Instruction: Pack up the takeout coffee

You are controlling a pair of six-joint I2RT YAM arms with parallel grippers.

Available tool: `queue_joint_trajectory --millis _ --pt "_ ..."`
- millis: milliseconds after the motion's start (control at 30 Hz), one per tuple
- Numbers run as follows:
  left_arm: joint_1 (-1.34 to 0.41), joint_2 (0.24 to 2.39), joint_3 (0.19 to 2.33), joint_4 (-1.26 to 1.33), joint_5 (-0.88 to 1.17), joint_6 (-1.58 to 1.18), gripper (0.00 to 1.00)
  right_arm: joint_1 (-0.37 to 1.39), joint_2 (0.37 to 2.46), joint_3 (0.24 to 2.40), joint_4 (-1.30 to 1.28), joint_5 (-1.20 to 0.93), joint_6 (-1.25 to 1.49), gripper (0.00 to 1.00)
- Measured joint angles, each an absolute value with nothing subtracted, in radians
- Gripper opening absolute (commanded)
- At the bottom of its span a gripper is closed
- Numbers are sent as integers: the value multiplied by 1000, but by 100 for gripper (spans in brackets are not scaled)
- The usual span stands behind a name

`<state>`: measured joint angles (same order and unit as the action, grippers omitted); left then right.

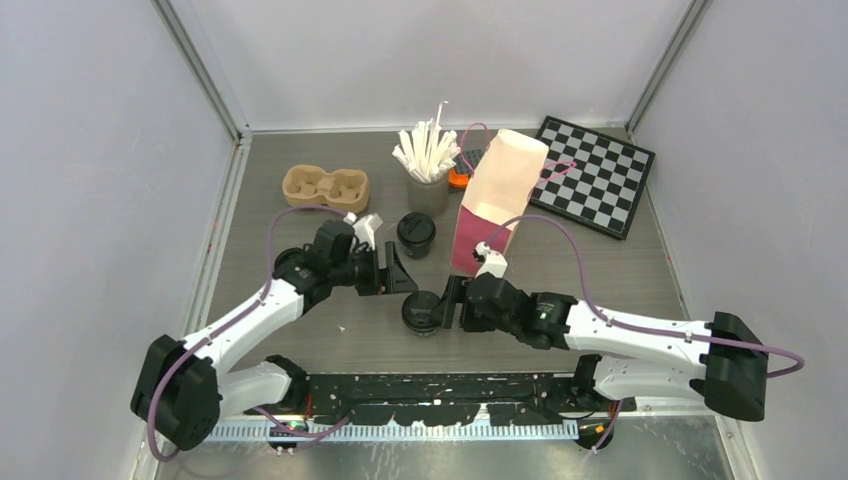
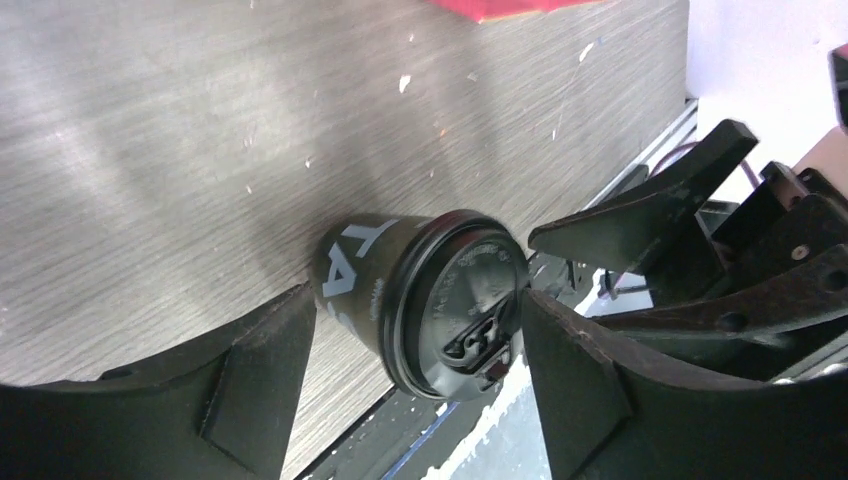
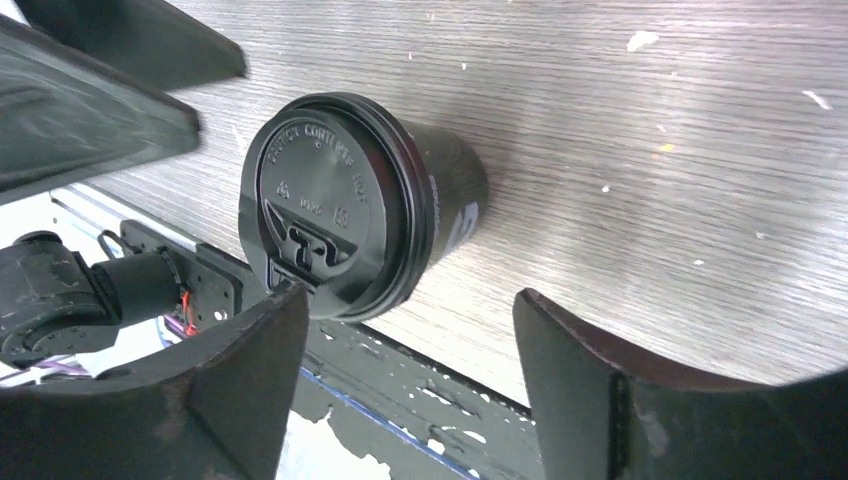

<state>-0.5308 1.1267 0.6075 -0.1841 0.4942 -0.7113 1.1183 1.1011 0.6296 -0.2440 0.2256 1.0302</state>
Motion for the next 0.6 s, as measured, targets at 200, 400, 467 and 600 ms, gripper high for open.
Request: queue_joint_trajectory --millis 200,400,467,600 --pt "-533 1080 788 -388 429 -591 92 1119 1019 681 -405 238 972 88" --pt "-618 1010 823 -501 307 -517 91 1141 924 714 -524 232 914 88" --pt "-677 1003 831 -534 250 -504 90 1157 892 730 -569 230 891 88" --pt "-831 1023 857 -570 112 -479 94 1174 801 749 -652 232 858 88"
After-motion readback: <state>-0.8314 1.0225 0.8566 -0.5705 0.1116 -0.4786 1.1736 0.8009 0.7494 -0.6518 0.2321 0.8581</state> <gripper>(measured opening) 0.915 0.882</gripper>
